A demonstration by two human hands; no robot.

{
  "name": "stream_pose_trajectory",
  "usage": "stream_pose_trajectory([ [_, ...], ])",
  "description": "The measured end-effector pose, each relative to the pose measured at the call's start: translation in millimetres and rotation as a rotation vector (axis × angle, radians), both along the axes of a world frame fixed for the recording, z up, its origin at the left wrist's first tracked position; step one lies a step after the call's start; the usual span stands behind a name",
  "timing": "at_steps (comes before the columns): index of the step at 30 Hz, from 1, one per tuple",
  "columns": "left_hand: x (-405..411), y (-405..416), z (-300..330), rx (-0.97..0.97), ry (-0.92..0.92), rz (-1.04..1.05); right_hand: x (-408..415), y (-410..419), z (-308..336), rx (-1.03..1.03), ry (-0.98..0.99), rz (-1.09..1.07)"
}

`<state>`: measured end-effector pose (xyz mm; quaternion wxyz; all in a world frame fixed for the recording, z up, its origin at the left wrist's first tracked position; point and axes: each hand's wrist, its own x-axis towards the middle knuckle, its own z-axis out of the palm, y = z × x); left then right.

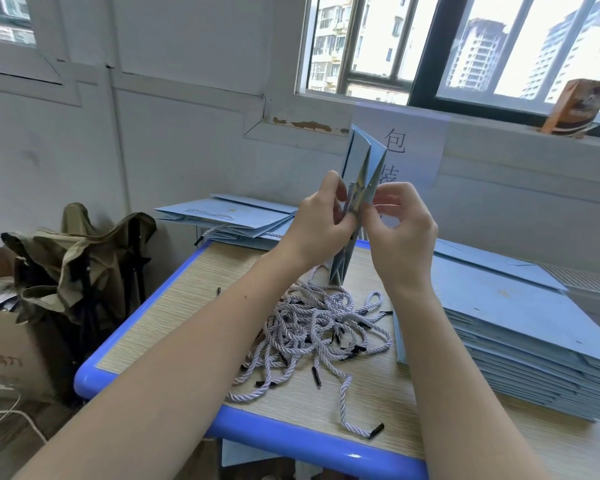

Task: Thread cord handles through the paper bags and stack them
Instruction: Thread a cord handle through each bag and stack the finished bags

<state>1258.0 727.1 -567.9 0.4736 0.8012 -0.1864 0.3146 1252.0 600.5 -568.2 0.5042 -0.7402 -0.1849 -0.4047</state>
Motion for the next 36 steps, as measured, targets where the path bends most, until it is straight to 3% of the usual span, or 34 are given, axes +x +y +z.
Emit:
stream_pose_trajectory([
  [4,-4.0,0.7,0.2,0.04,0.083,-0.087,-4.7,1.8,2.3,0.044,0.03,0.047],
  [11,2.3,2.3,-6.6,0.237,-0.093,0.085,-6.8,3.9,3.2,0.197,0.151,0.231],
  [15,1.1,2.4,-2.8,0.132,-0.028,0.109,-4.4,4.2,1.1,0.183,0.176,0.245],
  [23,9.6,13.7,1.3,-0.234,0.125,0.179,-1.0,11.2,-5.7,-0.065,0.257,0.175],
  [29,15.6,18.7,0.9,-0.412,0.122,0.137,1.1,14.1,-11.6,-0.187,0.273,0.15],
  [32,10.3,23.3,11.0,-0.385,-0.002,0.178,-1.9,21.7,-13.2,-0.205,0.249,0.167],
  [36,-8.2,49.7,40.2,-0.072,-0.358,0.319,-5.5,37.0,-6.7,-0.275,0.224,0.177],
])
